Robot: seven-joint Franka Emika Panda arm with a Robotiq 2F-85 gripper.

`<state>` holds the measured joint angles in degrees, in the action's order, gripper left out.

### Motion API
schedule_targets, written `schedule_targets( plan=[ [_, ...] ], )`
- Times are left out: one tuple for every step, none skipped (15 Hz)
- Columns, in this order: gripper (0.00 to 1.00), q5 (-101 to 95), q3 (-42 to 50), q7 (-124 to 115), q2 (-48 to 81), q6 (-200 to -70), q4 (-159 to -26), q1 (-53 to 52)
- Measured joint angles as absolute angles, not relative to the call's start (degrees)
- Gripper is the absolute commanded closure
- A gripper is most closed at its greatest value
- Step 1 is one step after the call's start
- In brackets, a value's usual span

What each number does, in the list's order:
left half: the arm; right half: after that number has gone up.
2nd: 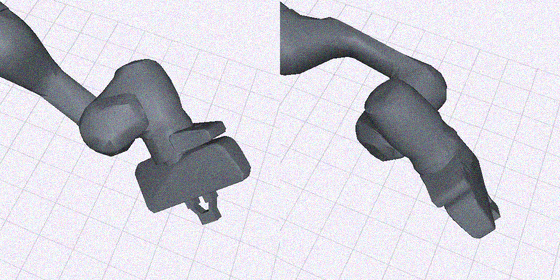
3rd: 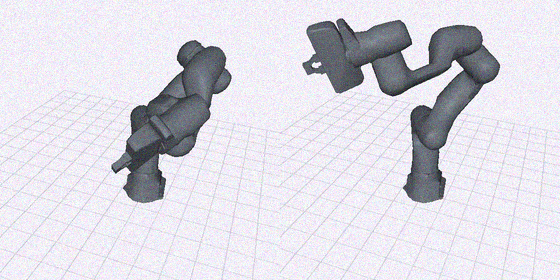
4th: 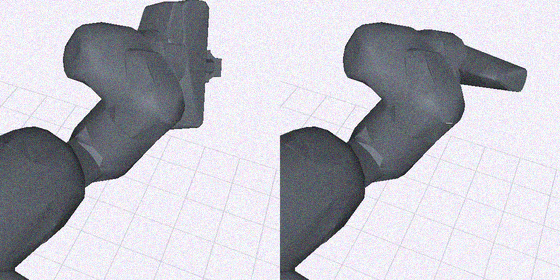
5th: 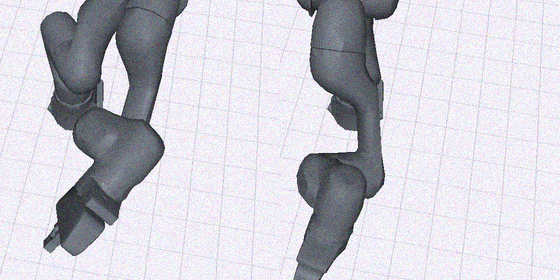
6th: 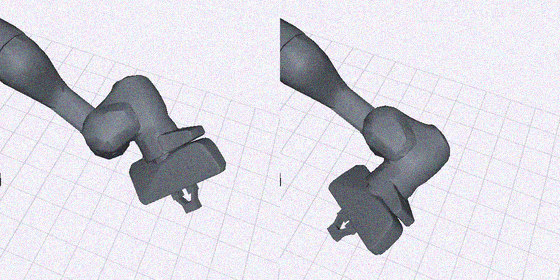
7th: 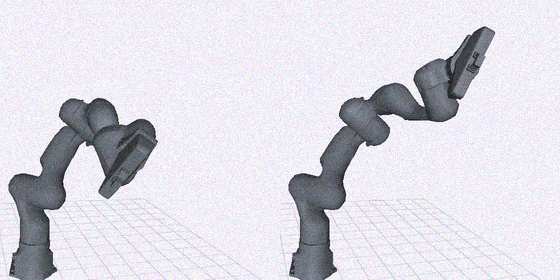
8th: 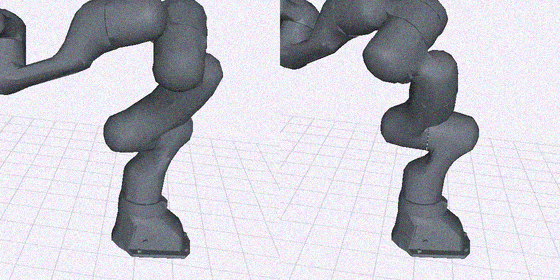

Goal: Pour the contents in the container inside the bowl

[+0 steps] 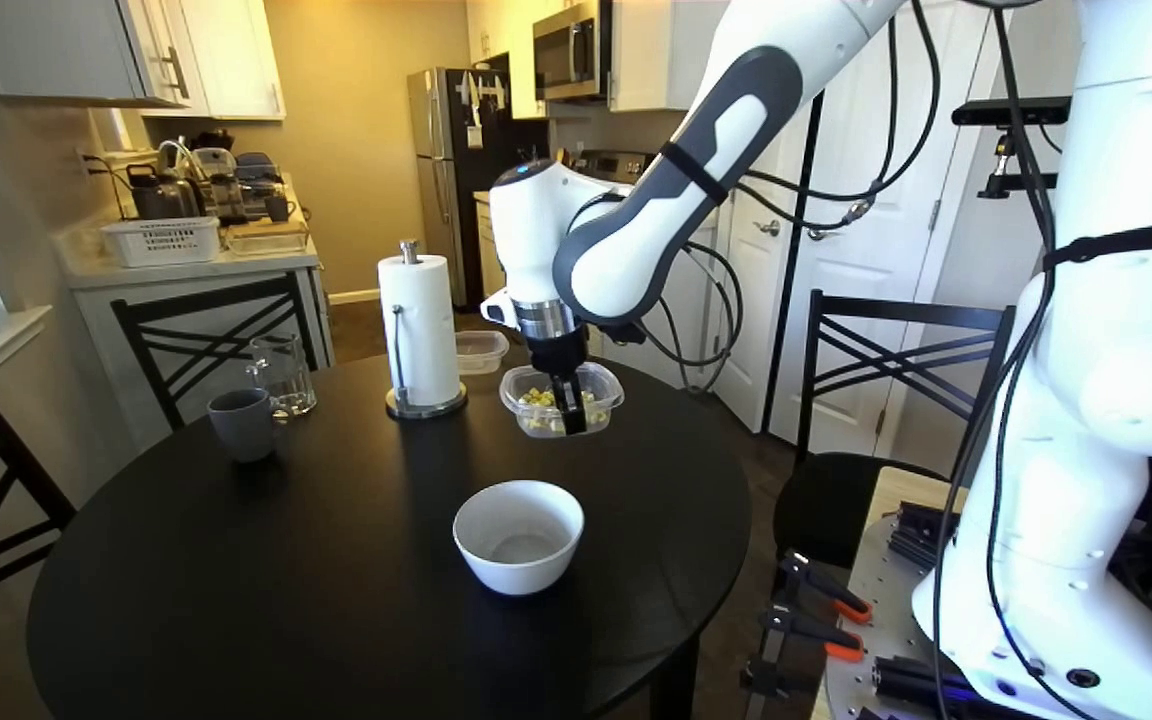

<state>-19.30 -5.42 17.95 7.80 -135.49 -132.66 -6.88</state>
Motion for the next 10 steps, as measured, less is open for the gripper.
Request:
schedule_targets(
  plan=[
    [0.95, -19.3, -6.1, 17.25, 6.08, -133.51, -133.12, -7.75],
    [0.95, -19.29, -6.93, 16.79, 4.39, -130.83, -133.33, -8.52],
    [0.95, -19.21, -7.74, 16.58, 2.82, -127.76, -133.35, -9.27],
    [0.95, -19.18, -8.54, 16.4, 1.41, -124.53, -133.24, -9.94],
    [0.95, -19.06, -9.34, 16.34, 0.17, -121.25, -132.95, -10.64],
    [0.95, -18.54, -10.13, 16.34, -0.79, -118.3, -132.53, -11.28],
    [0.95, -17.55, -10.84, 16.85, -1.51, -115.67, -131.92, -11.96],
    [0.95, -15.92, -11.44, 18.04, -1.91, -113.49, -131.09, -12.58],
    [0.95, -13.82, -11.81, 20.26, -2.07, -112.0, -130.13, -13.15],
    [0.95, -11.29, -12.02, 23.23, -2.09, -111.03, -129.08, -13.49]
  ],
)
